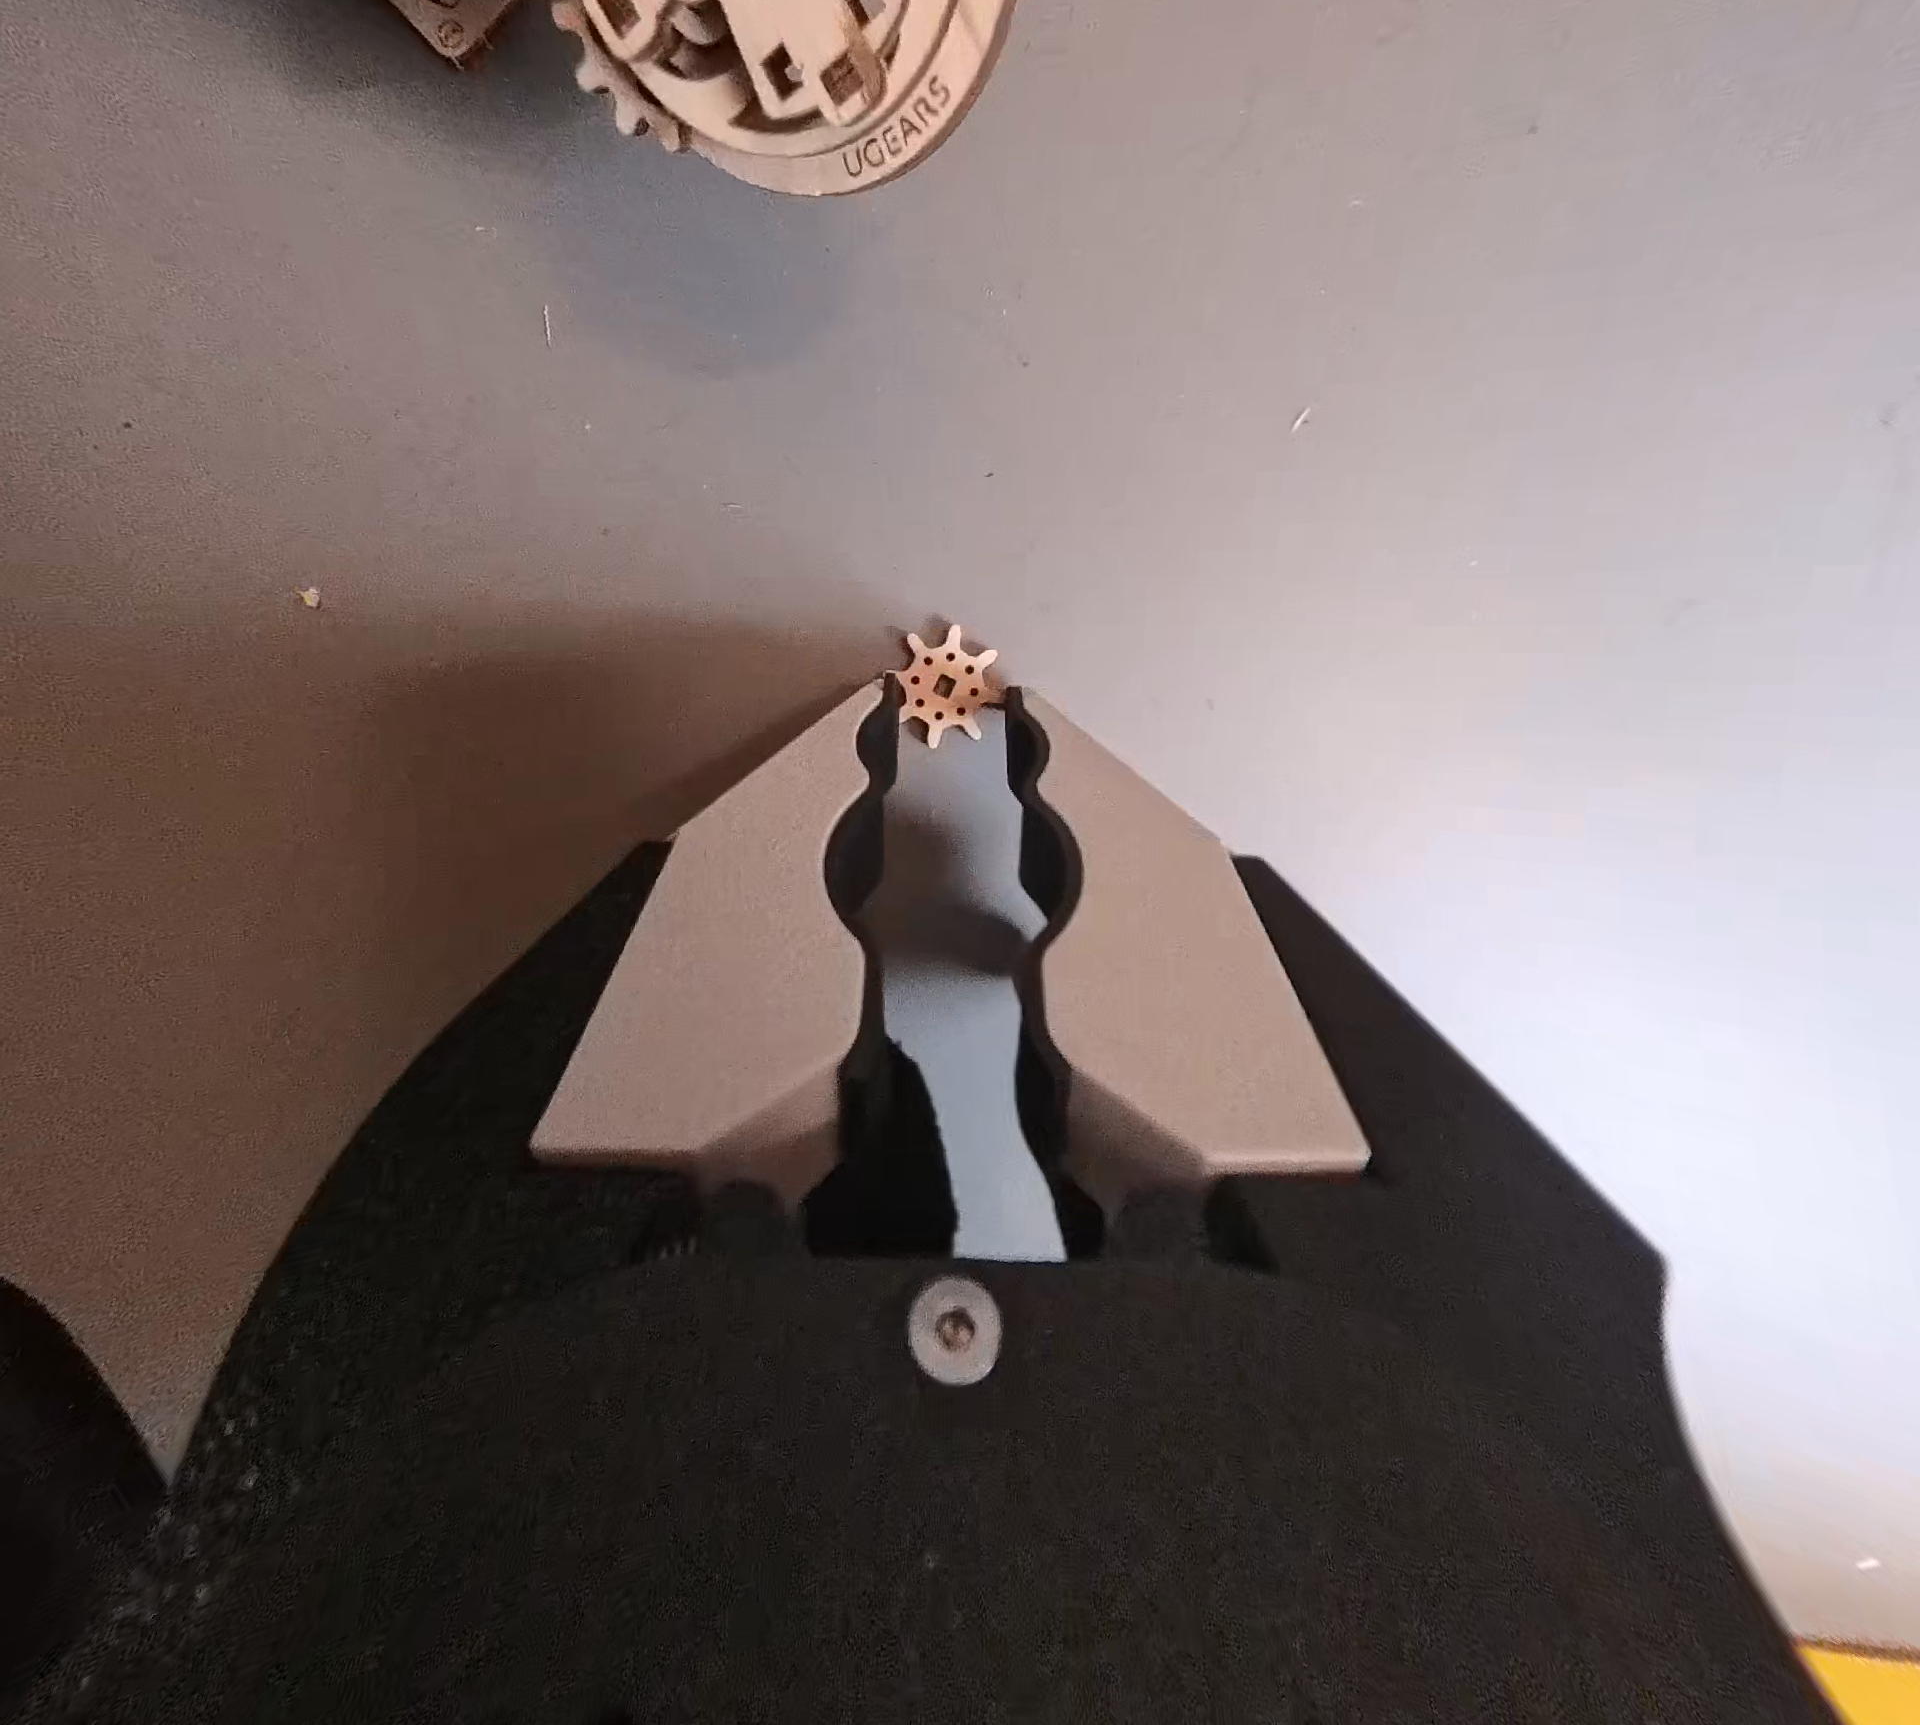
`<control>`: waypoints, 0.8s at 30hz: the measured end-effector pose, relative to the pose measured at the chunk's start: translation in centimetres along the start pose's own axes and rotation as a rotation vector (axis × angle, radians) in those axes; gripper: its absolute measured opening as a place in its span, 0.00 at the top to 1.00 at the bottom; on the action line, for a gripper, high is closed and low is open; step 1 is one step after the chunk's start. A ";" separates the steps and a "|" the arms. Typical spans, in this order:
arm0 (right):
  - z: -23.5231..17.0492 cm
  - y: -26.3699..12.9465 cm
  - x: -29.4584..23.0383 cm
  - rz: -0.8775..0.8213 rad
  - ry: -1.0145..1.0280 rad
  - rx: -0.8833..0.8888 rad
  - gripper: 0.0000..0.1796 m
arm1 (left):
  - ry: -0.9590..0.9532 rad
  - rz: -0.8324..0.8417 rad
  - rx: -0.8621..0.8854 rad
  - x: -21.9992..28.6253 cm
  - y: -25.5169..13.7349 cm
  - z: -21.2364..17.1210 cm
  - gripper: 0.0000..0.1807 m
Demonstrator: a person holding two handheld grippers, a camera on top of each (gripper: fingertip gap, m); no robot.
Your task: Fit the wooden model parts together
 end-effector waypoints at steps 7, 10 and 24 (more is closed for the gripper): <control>0.9 -1.8 1.3 -0.234 -0.254 -0.063 0.91 | -0.014 -0.010 -0.002 0.0 0.0 -0.1 0.89; 0.7 -2.4 2.1 -0.442 -0.483 -0.216 0.90 | -0.018 -0.014 -0.003 0.1 0.0 -0.1 0.89; 0.1 -2.5 -2.1 -0.230 -0.291 -0.046 0.84 | -0.023 -0.019 -0.006 0.1 0.1 -0.2 0.89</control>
Point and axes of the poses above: each gripper's, where its closed fingertips meet, y out along the fingers, z out of its top, x = y × z across the jaws, the point moved 6 cm from there along -y, back along the fingers, and after that the axes turned 15 degrees about -y, right-handed, at the moved point
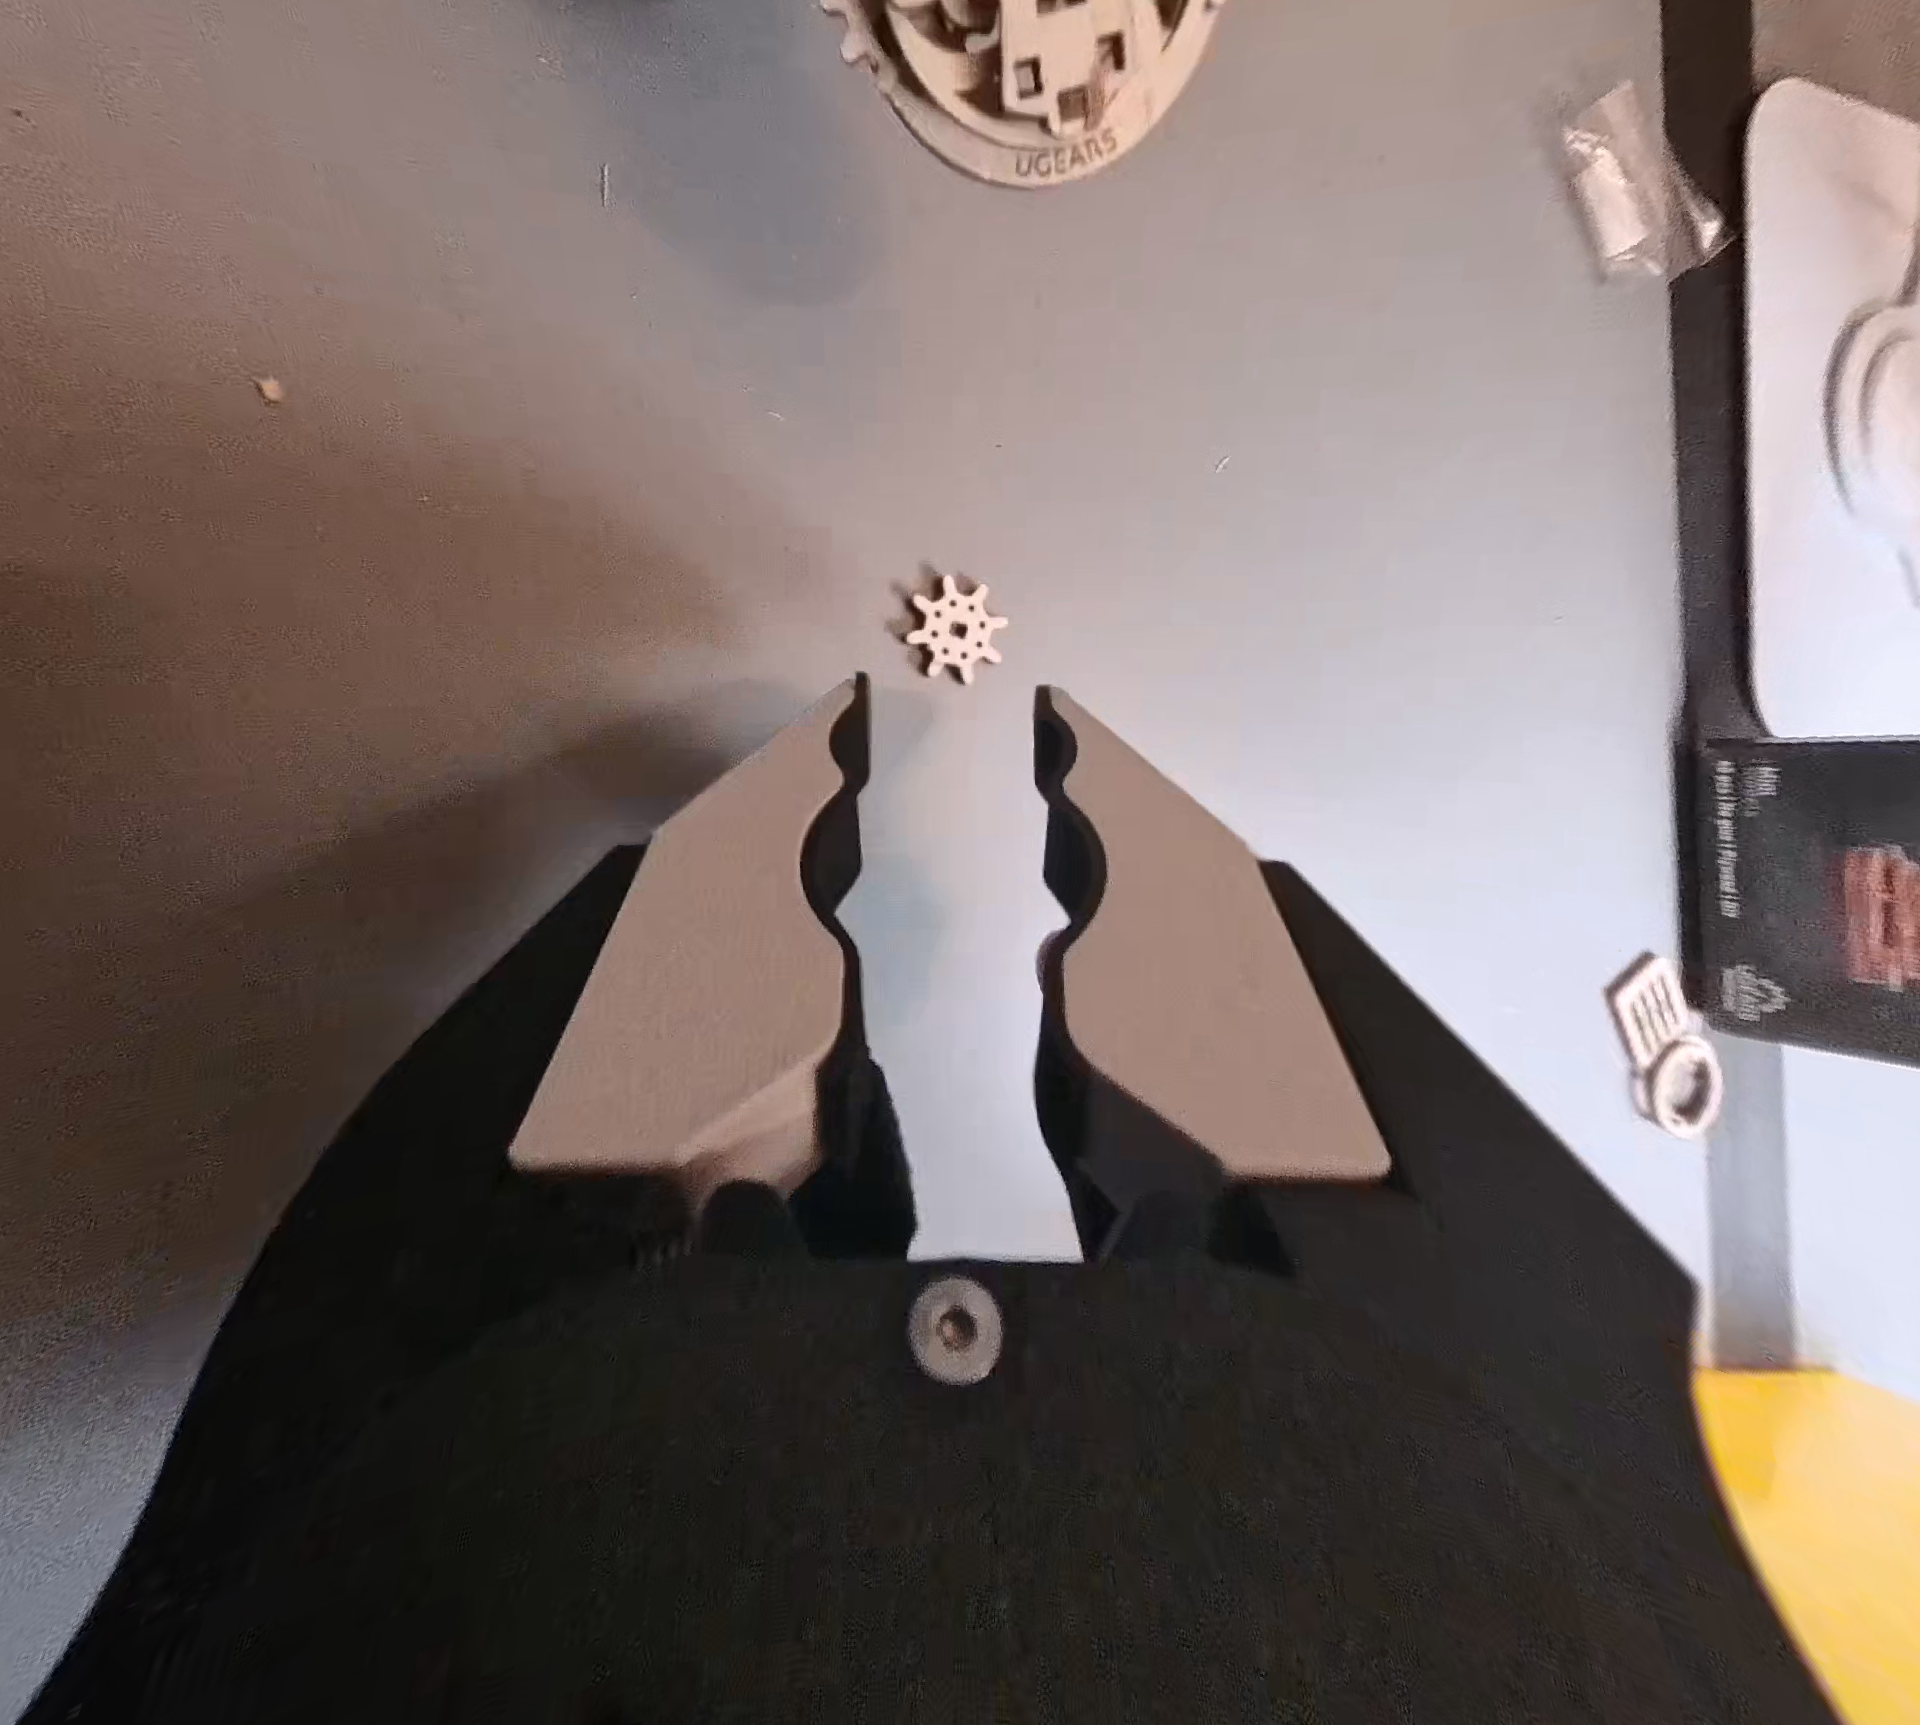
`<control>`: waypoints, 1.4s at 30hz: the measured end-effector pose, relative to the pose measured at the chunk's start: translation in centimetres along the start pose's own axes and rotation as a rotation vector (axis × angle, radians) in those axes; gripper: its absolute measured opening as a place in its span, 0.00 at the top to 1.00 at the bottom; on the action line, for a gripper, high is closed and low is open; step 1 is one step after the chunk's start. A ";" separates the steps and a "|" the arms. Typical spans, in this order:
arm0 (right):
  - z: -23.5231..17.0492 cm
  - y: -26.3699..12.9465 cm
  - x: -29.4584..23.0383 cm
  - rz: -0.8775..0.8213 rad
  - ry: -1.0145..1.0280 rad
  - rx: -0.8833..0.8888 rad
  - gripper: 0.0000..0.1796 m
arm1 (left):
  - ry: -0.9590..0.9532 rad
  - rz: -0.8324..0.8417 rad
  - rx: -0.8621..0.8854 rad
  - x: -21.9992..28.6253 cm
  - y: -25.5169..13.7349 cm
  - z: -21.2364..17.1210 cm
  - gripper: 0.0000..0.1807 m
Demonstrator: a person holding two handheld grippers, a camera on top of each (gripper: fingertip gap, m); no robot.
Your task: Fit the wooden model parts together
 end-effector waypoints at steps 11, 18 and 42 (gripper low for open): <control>0.3 2.8 0.8 0.136 0.113 0.033 0.92 | -0.006 -0.009 0.000 0.0 -0.1 0.1 0.89; 0.4 2.5 1.5 0.177 0.313 0.150 1.00 | -0.008 -0.011 -0.005 0.1 -0.1 0.0 0.89; -0.3 3.3 3.0 0.119 0.361 0.049 0.90 | -0.013 -0.001 -0.013 0.0 0.1 -0.2 0.89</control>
Point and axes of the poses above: each gripper's, where its closed fingertips meet, y out along the fingers, z out of its top, x = y × z across the jaws, the point moved 6 cm from there along -y, back along the fingers, and after that the axes turned 15 degrees about -y, right-handed, at the moved point
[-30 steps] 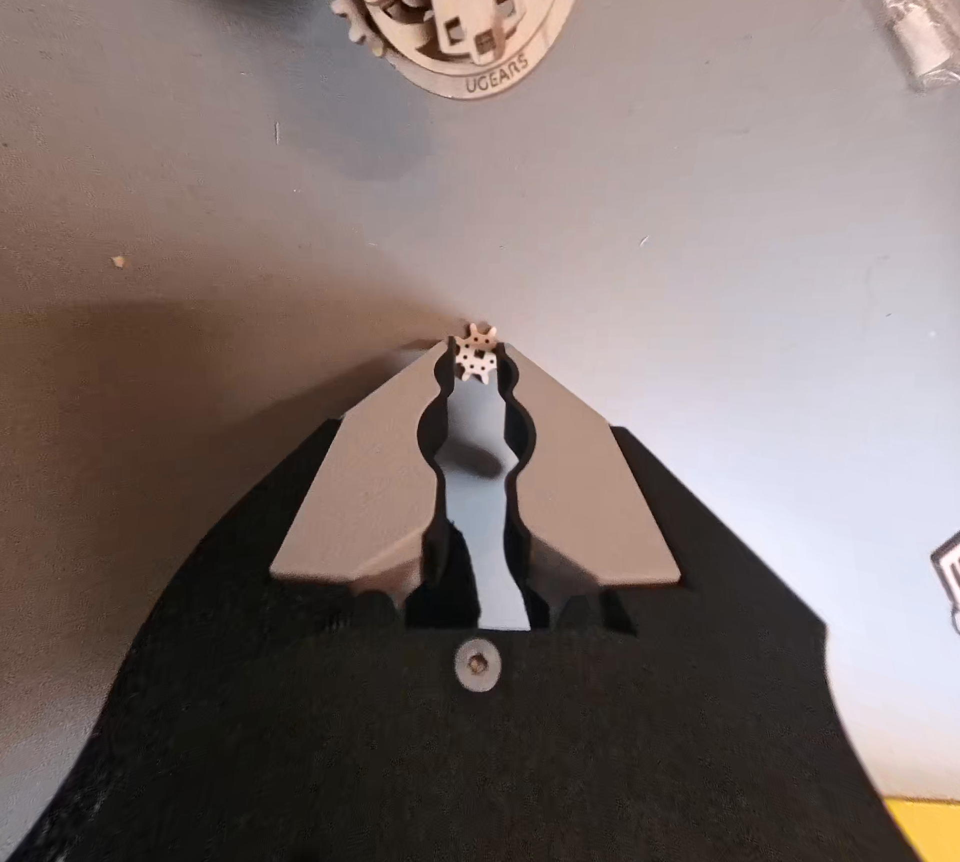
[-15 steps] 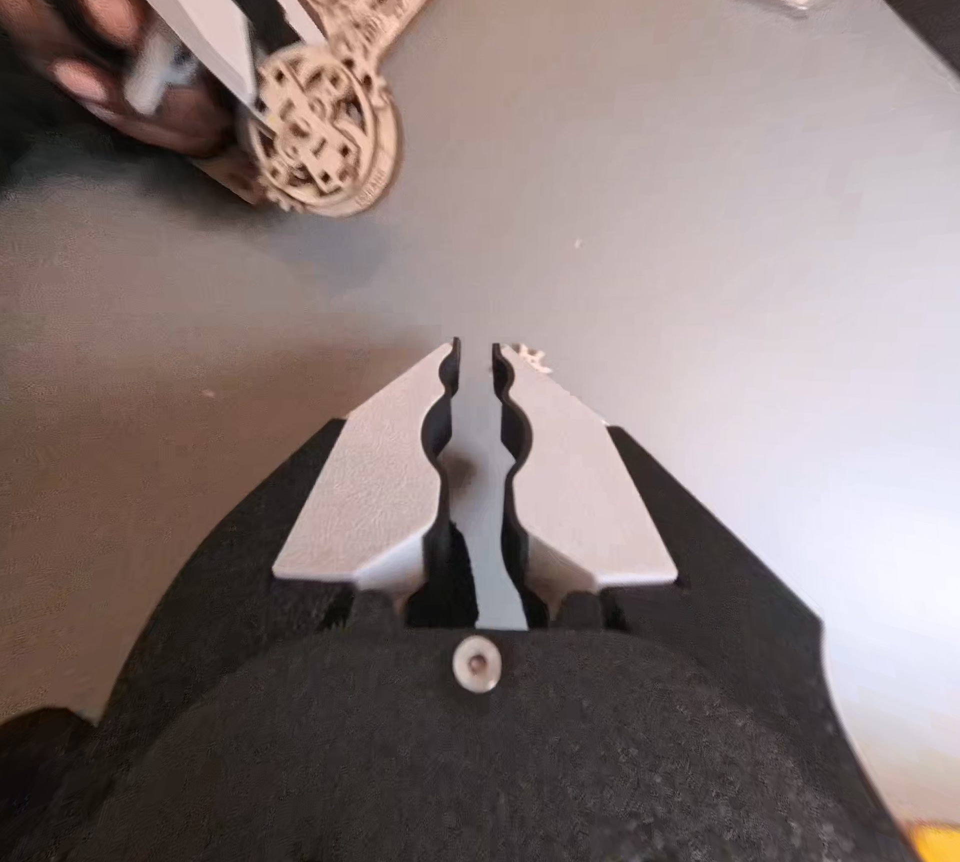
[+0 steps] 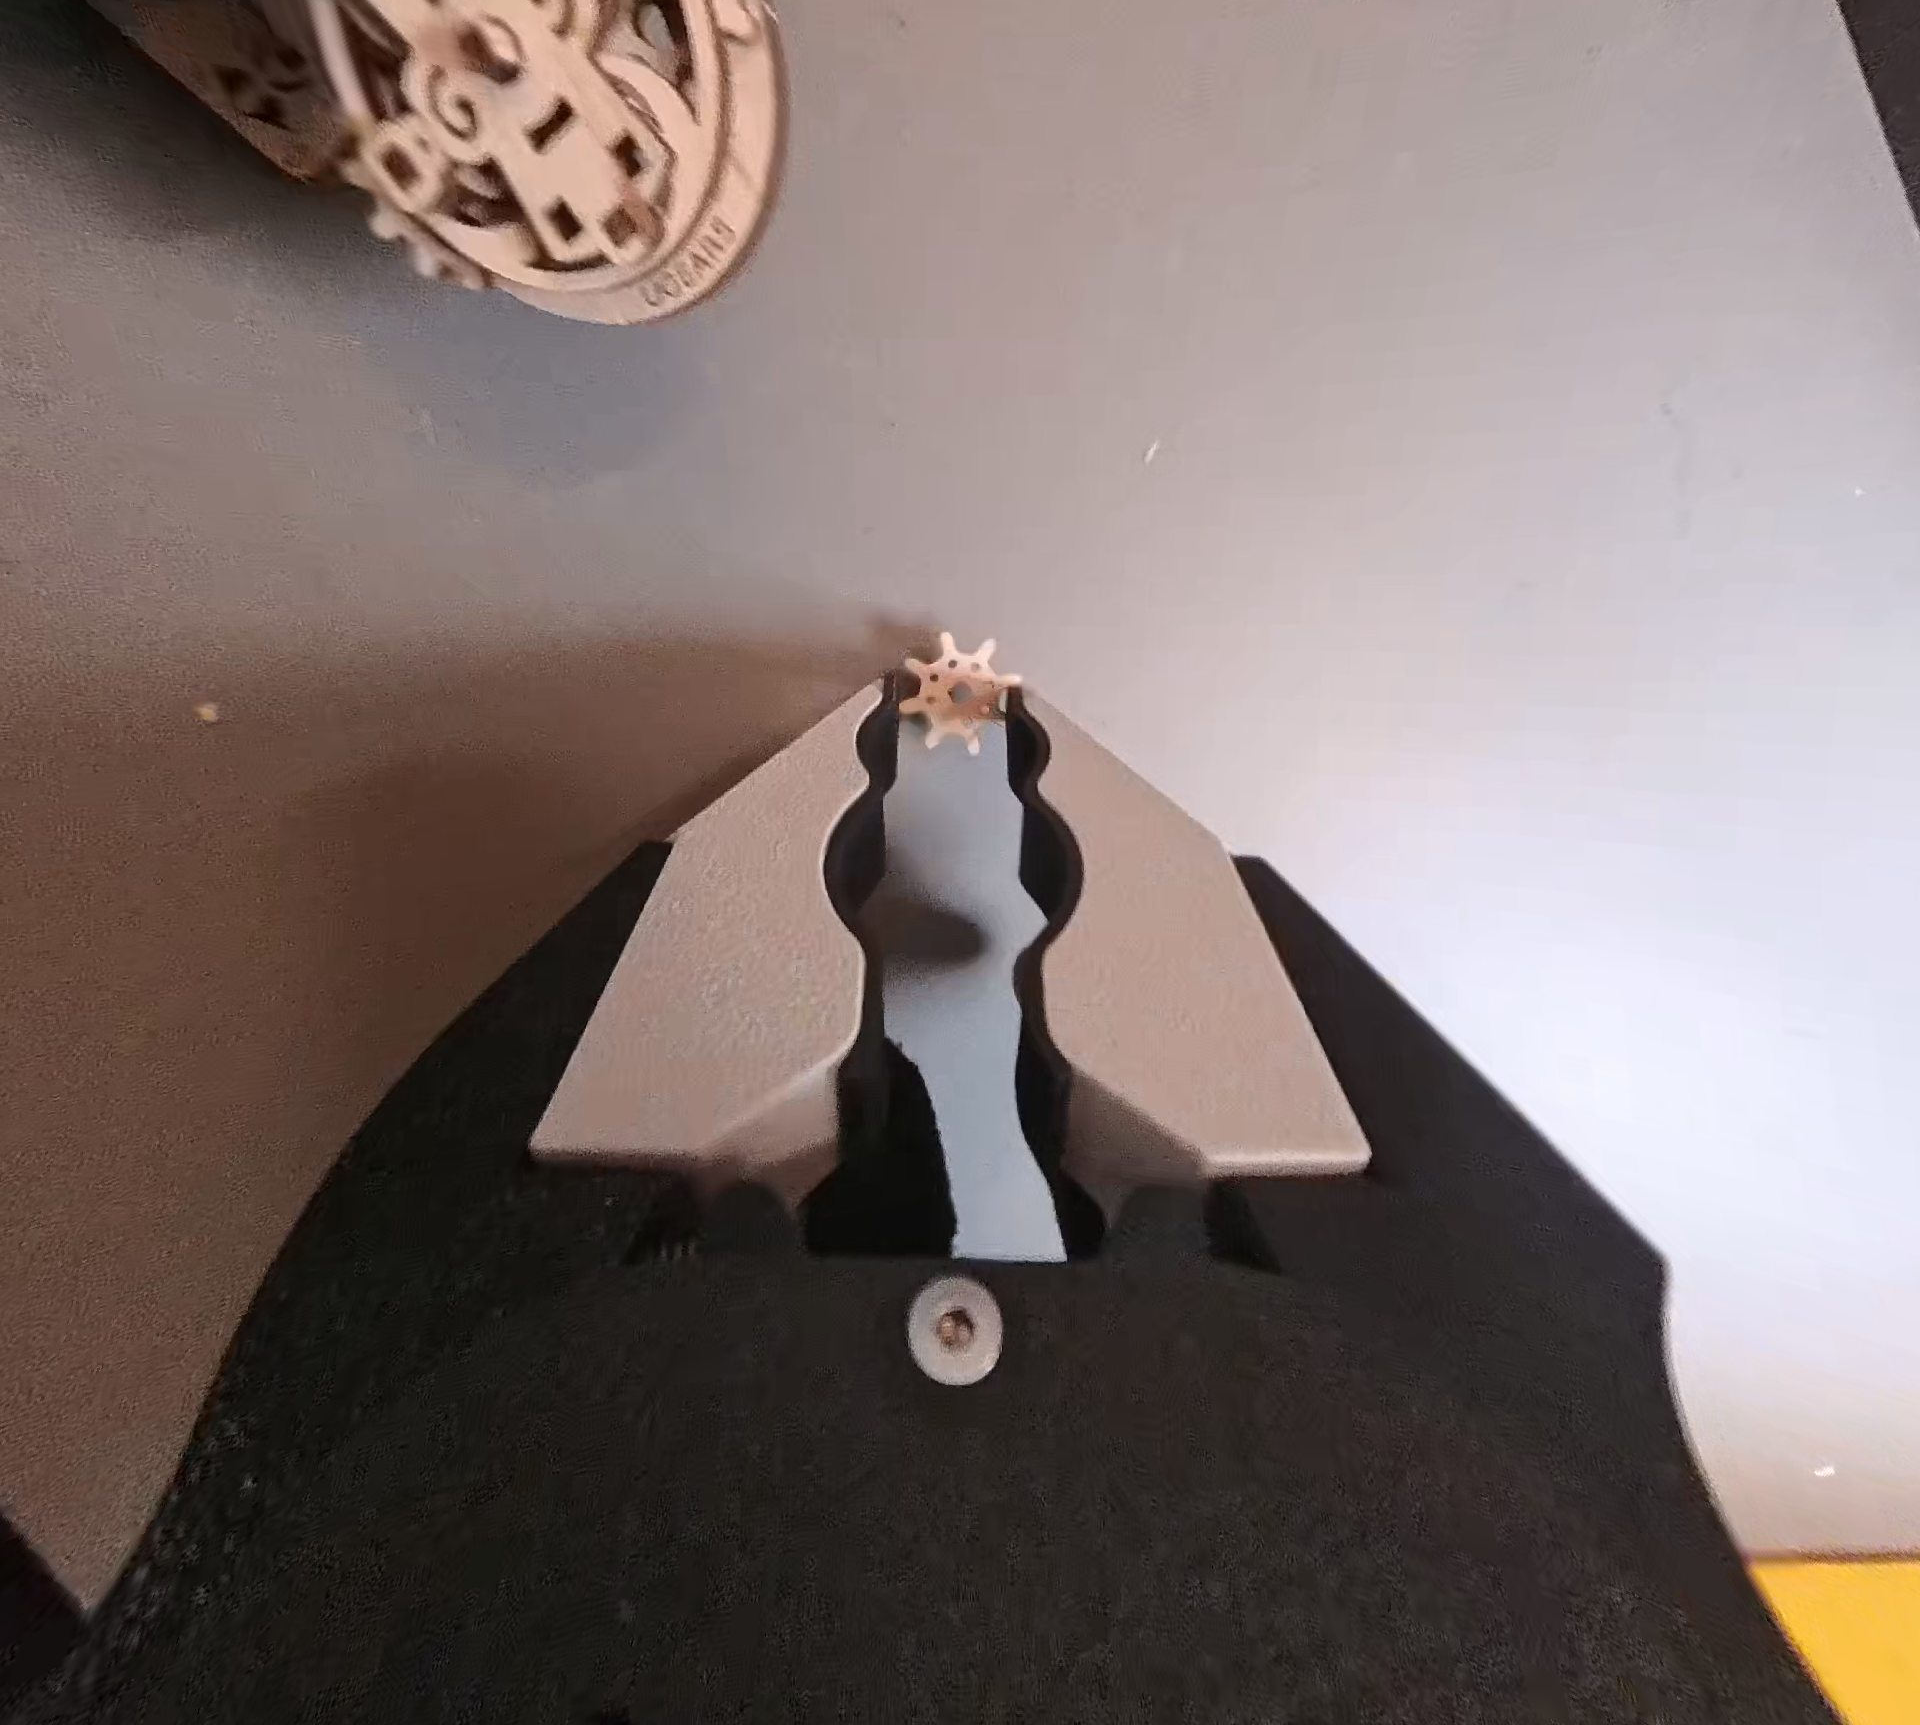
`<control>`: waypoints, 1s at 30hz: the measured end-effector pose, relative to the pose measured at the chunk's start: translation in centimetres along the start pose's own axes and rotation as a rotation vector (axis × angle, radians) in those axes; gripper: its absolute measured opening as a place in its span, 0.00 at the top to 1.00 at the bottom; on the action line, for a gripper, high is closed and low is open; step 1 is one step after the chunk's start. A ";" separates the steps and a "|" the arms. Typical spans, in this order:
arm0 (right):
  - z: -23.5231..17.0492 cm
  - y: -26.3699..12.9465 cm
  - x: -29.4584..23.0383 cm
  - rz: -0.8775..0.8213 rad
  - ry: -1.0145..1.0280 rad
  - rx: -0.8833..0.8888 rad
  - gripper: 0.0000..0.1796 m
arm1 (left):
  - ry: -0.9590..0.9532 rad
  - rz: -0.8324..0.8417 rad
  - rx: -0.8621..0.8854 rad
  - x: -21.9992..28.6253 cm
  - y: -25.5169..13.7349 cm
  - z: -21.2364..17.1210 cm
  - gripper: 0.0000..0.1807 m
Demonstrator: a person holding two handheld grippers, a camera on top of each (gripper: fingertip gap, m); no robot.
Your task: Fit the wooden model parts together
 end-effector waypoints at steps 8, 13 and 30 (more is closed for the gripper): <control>2.4 -3.1 0.6 -0.376 -0.400 -0.168 0.89 | 0.000 0.005 0.000 0.0 0.1 0.0 0.89; 4.3 -4.1 -4.1 -0.280 -0.530 -0.090 0.79 | -0.002 0.005 0.004 0.0 0.0 0.0 0.89; -1.3 -0.9 -1.7 -0.031 -0.075 -0.037 0.86 | -0.003 0.005 -0.001 -0.1 0.1 -0.1 0.89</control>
Point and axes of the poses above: each gripper's, where its closed fingertips meet, y out along the fingers, z out of its top, x = y × z across the jaws, the point moved 6 cm from there along -y, back along the fingers, and after that the axes turned 15 degrees about -y, right-handed, at the moved point
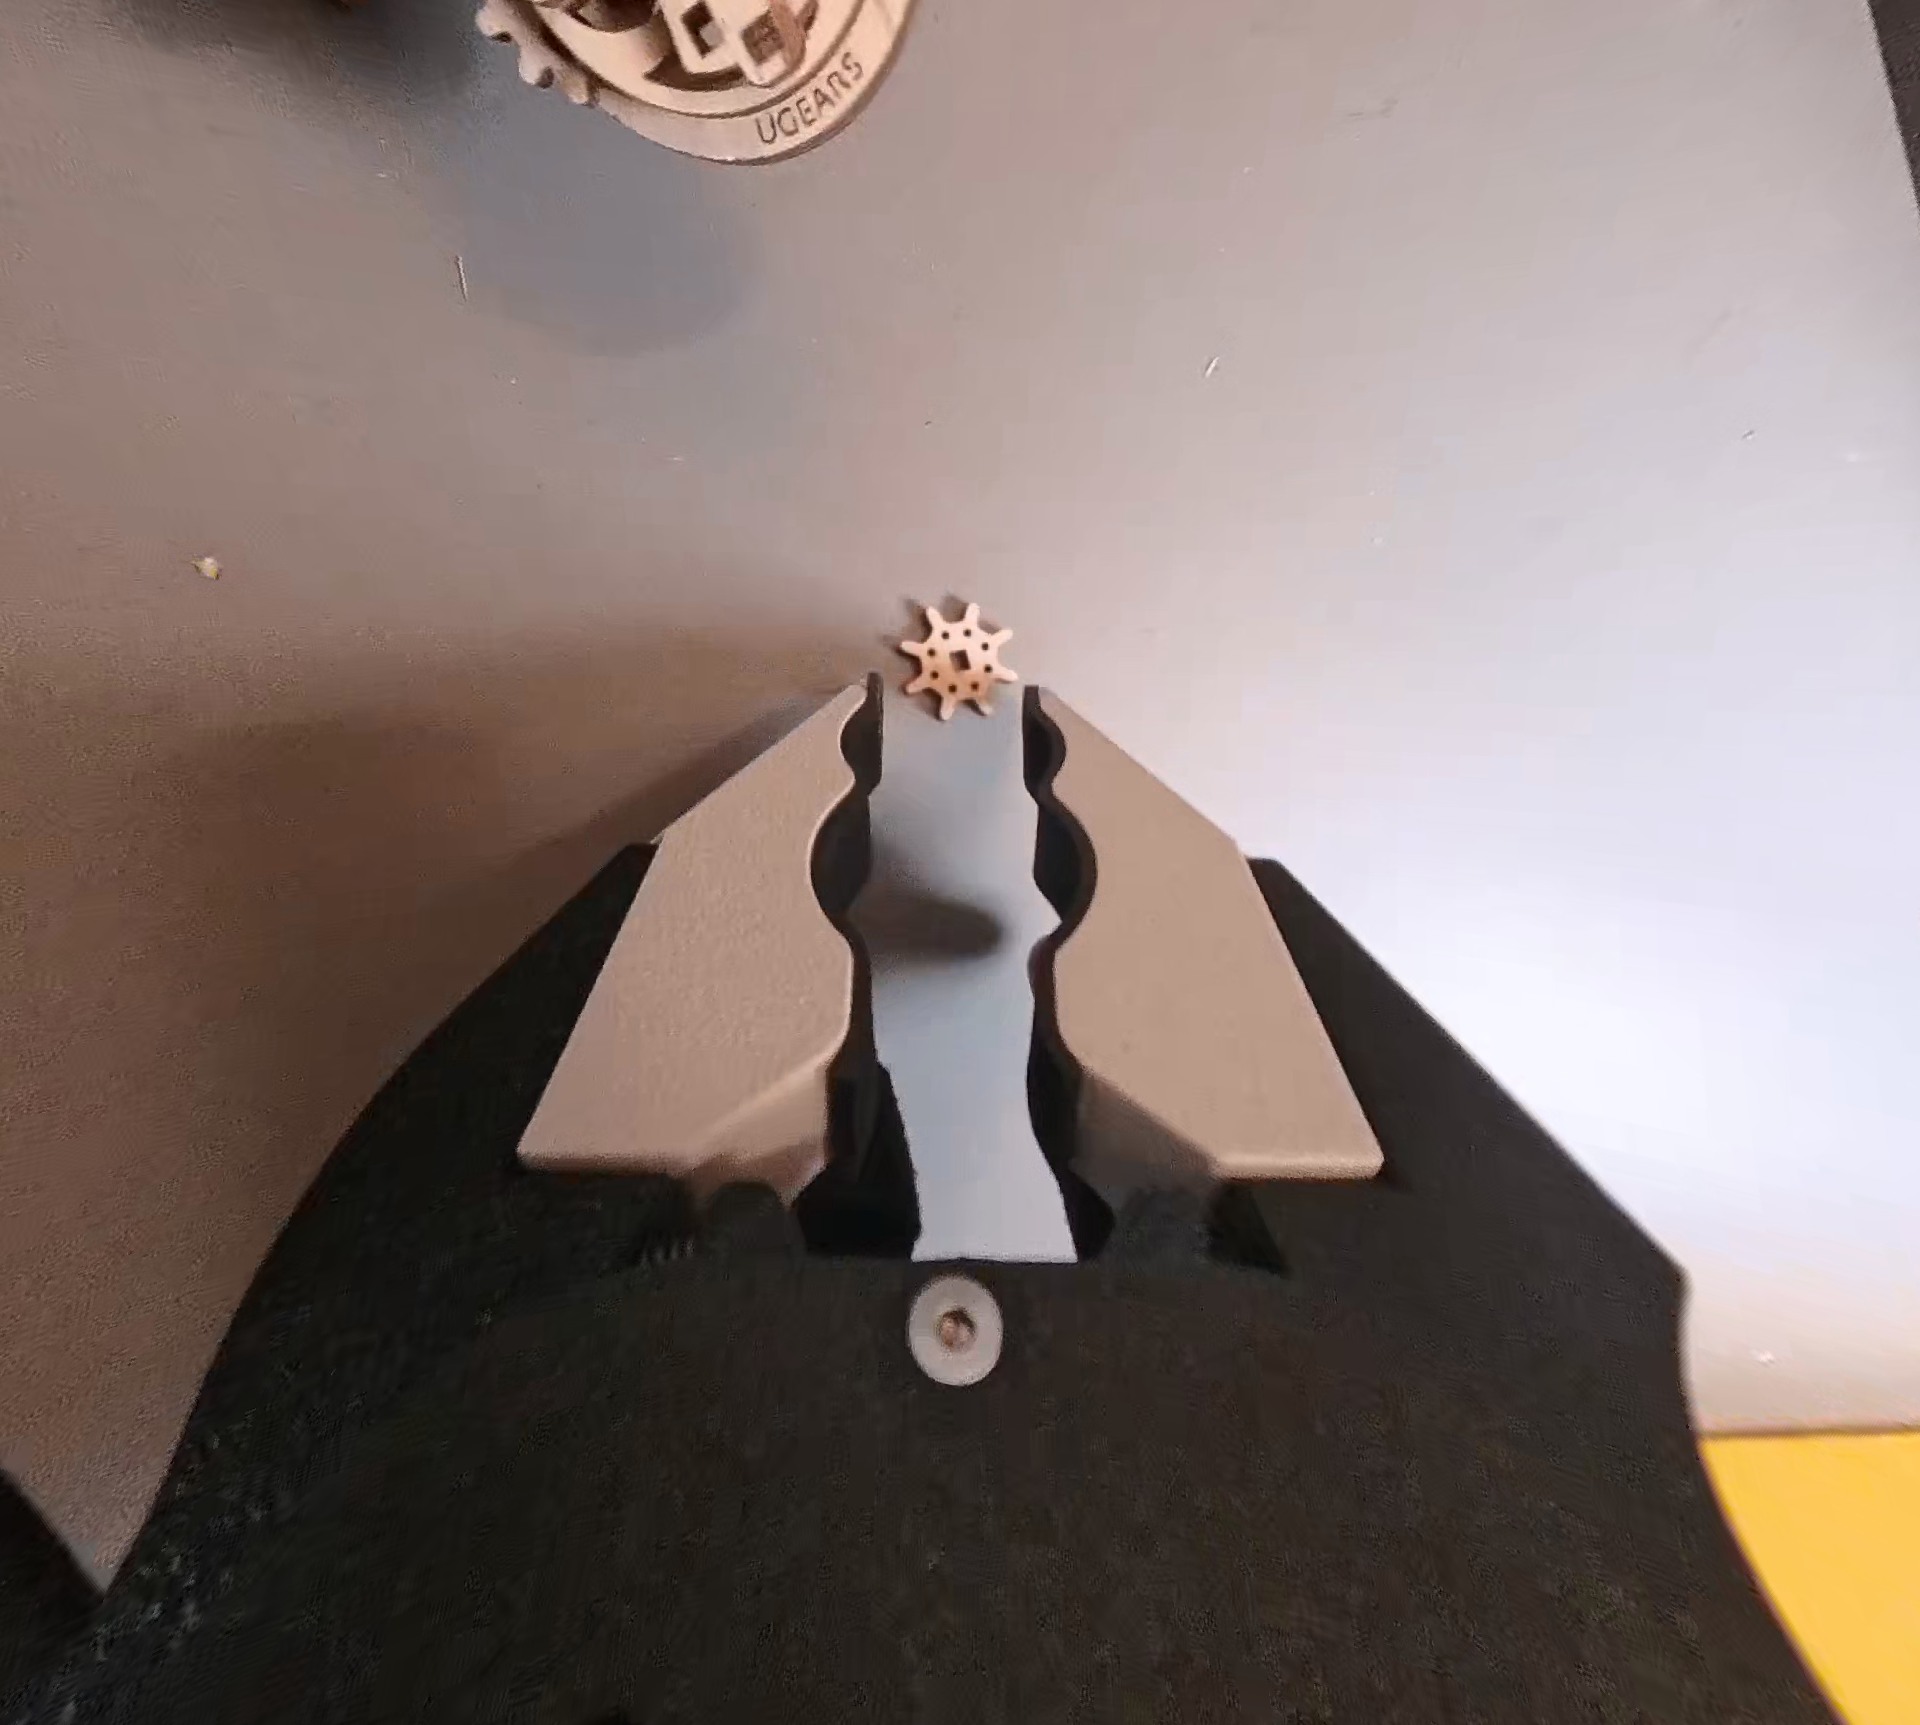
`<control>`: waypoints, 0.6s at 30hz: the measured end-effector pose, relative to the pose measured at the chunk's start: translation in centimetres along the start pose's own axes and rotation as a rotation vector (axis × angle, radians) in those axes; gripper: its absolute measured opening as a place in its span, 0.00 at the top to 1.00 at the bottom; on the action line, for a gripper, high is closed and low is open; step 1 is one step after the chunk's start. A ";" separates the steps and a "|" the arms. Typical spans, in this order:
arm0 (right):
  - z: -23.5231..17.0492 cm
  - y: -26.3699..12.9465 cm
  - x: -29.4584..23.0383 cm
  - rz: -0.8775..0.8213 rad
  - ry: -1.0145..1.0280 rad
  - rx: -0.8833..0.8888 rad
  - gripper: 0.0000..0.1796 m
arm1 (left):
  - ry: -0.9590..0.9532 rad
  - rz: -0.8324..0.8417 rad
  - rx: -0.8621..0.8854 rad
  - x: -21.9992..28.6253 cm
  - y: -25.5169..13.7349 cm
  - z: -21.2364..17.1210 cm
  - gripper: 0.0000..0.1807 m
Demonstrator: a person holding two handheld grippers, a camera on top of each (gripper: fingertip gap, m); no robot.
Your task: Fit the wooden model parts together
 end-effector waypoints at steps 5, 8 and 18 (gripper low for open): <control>0.3 0.6 0.0 0.029 -0.013 0.016 0.87 | -0.010 -0.018 -0.012 0.1 0.0 0.0 0.89; 0.2 0.5 0.0 0.047 -0.046 0.027 0.90 | -0.015 -0.025 -0.023 0.1 0.0 -0.1 0.89; 1.6 -0.8 -0.9 -0.015 -0.196 0.128 0.88 | -0.019 -0.006 -0.029 -0.1 0.1 -0.1 0.89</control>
Point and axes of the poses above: each gripper's, where its closed fingertips meet, y out along the fingers, z out of its top, x = y × z across the jaws, the point moved 6 cm from there along -y, back along the fingers, and after that the axes turned 15 degrees about -y, right-handed, at the moved point
